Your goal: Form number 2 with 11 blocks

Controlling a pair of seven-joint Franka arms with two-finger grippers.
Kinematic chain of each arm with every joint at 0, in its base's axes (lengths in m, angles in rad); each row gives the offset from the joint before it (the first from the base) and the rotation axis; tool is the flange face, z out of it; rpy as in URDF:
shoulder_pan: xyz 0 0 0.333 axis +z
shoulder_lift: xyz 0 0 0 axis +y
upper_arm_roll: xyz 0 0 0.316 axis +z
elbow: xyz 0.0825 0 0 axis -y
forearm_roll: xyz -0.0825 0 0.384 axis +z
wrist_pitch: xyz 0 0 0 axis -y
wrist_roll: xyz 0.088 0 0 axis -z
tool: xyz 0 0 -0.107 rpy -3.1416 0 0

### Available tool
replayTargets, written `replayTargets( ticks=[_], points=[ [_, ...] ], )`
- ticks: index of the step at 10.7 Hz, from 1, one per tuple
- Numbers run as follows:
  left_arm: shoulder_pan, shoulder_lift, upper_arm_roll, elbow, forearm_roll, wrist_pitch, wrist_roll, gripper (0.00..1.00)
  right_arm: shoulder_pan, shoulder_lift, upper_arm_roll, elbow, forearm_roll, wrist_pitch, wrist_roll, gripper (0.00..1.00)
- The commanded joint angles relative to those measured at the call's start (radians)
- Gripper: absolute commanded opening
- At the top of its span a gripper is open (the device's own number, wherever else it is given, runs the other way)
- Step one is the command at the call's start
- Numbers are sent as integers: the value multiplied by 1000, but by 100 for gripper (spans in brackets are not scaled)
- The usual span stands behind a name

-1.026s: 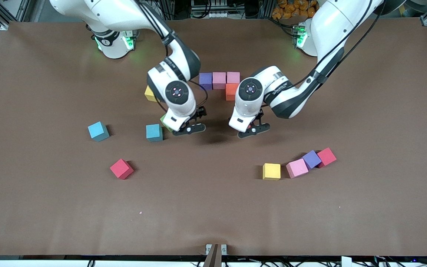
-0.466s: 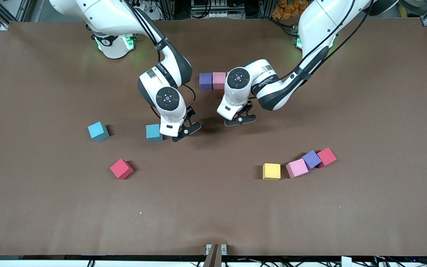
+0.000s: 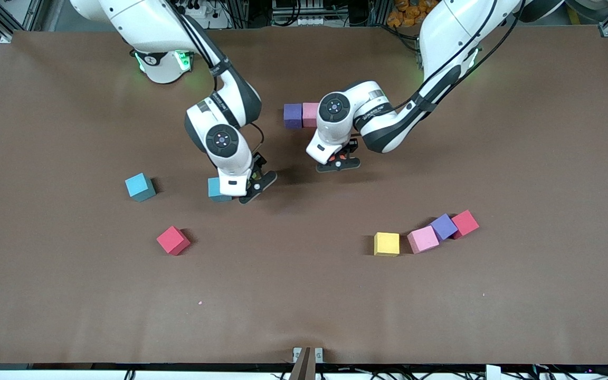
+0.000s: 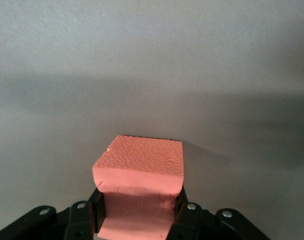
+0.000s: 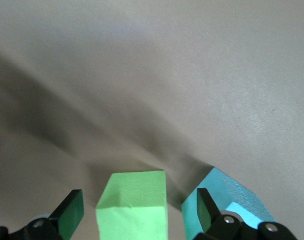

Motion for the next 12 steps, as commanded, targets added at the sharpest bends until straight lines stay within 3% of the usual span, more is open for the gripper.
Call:
replayTargets(
  ticks=[1,10,12],
  points=[
    [-7,-6,-3,-7,31,9,2,21,-10,-55,14,-97,-16,69,-14,100],
    [-19,-21,-11,-54,31,4,-11,23,3,-81,17,-224,-16,209,-46,100],
    [-19,-20,-13,-62,29,3,-21,32,-9,-96,17,-244,-16,210,-89,100]
  ],
)
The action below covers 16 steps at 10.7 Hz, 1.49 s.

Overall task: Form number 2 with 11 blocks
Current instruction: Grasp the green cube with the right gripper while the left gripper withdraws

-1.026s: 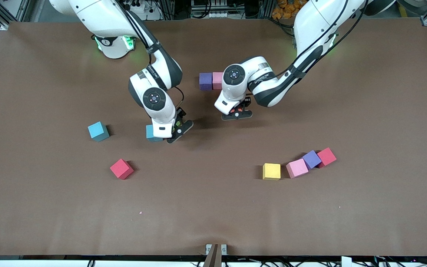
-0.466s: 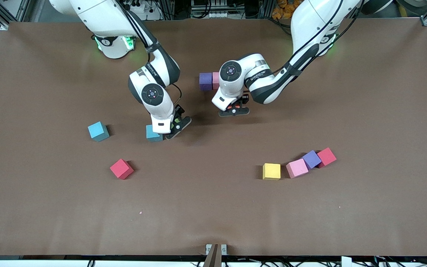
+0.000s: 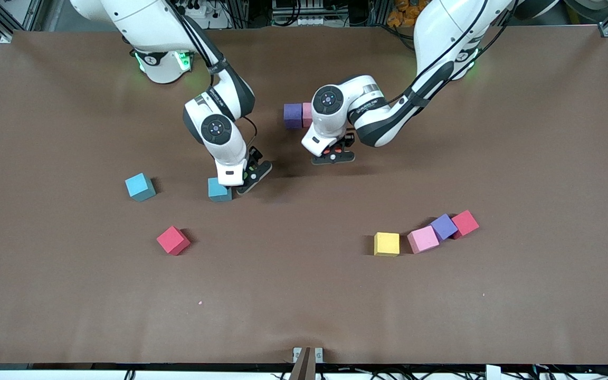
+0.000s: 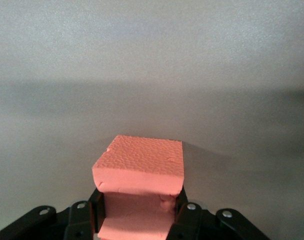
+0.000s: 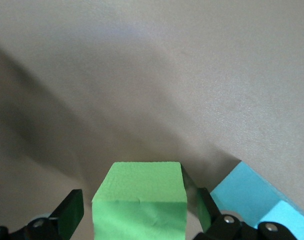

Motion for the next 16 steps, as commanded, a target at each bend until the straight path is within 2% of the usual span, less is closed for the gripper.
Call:
replayTargets(
  ticks=[1,2,4,6,7,9,12,14,16],
  points=[
    [2,-13,-6,-37,26,3,-23,49,-14,-64,4,-67,-14,8,-26,100],
    [0,-14,-6,-37,26,0,-26,99,-14,-64,4,-72,-14,9,-26,100],
    [3,-34,-6,-23,26,-34,-35,100,-14,-61,4,-74,-14,14,-26,100],
    [10,-57,-6,0,26,-41,-30,100,-14,-61,4,-74,-14,14,-26,43],
    [16,-77,-6,12,26,-54,-27,100,-12,-61,4,-71,-14,13,-28,30],
    [65,-103,-6,58,13,-84,-35,100,-2,-62,9,-46,-14,8,-46,28],
    [147,-111,-3,113,12,-110,-46,100,31,-50,15,32,-14,-1,-225,28],
    [210,-111,-1,132,21,-118,-41,100,93,-33,14,92,-17,-1,-302,28],
    [301,-109,1,156,27,-120,-26,100,164,-7,14,146,-17,-21,-299,28]
  ],
)
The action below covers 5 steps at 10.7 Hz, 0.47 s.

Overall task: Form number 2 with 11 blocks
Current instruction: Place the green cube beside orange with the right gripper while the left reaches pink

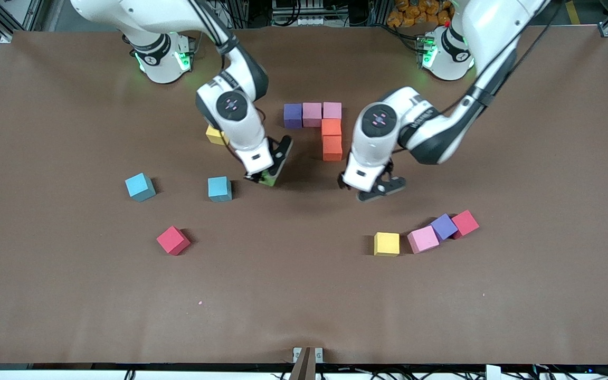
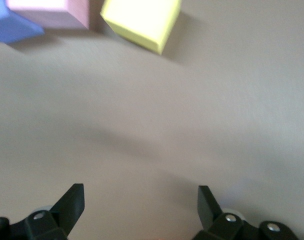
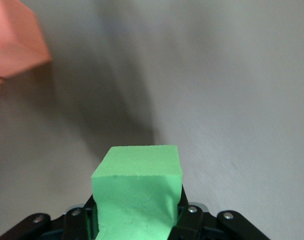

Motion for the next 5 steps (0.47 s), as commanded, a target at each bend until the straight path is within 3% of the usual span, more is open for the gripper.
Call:
replayTargets(
  ticks=[1,5],
  points=[
    [107,-4,-10,29,27,-21,57,100,62,53,-2,87,-12,-58,-17,28],
    [217,34,-9,96,25,-20,300,100,136,131,-5,161,-31,-66,-16,28]
  ],
)
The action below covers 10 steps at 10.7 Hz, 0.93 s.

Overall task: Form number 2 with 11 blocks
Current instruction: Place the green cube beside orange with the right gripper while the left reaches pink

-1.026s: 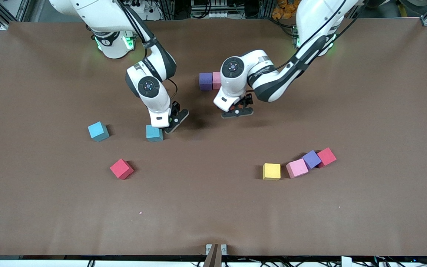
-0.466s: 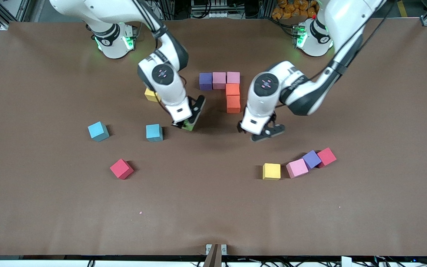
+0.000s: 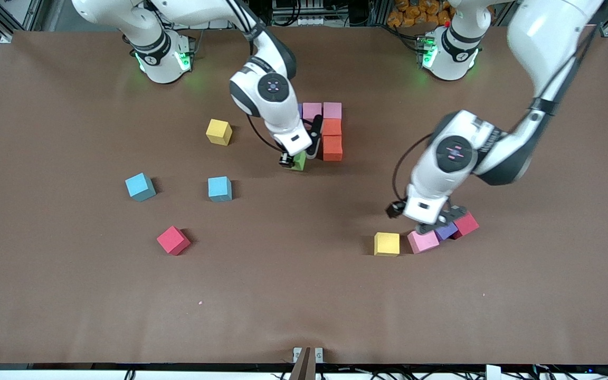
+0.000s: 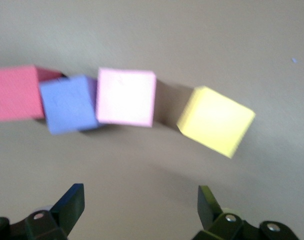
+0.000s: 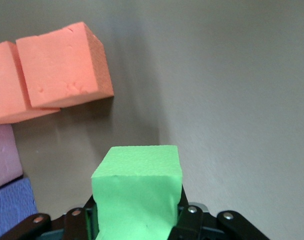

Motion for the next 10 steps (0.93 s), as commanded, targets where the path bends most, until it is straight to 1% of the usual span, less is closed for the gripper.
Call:
replayTargets(
  ticks=[1,2,3,5,7,10],
  points=[
    [8,52,-11,94,26,-19,106,100,41,52,-6,64,-27,-18,-9,28],
    [2,76,-11,134,25,-19,160,100,49,68,-6,78,-28,-20,-11,28],
    [3,90,-8,153,26,-19,198,100,59,78,-6,87,-28,-18,-9,28],
    [5,93,35,156,23,-19,337,100,88,100,-12,113,-39,-20,-5,28],
    [5,101,70,158,20,-19,485,100,93,111,-12,113,-41,-24,-2,28],
    [6,119,73,168,23,-19,718,100,98,124,-12,127,-41,-57,15,28]
  ],
)
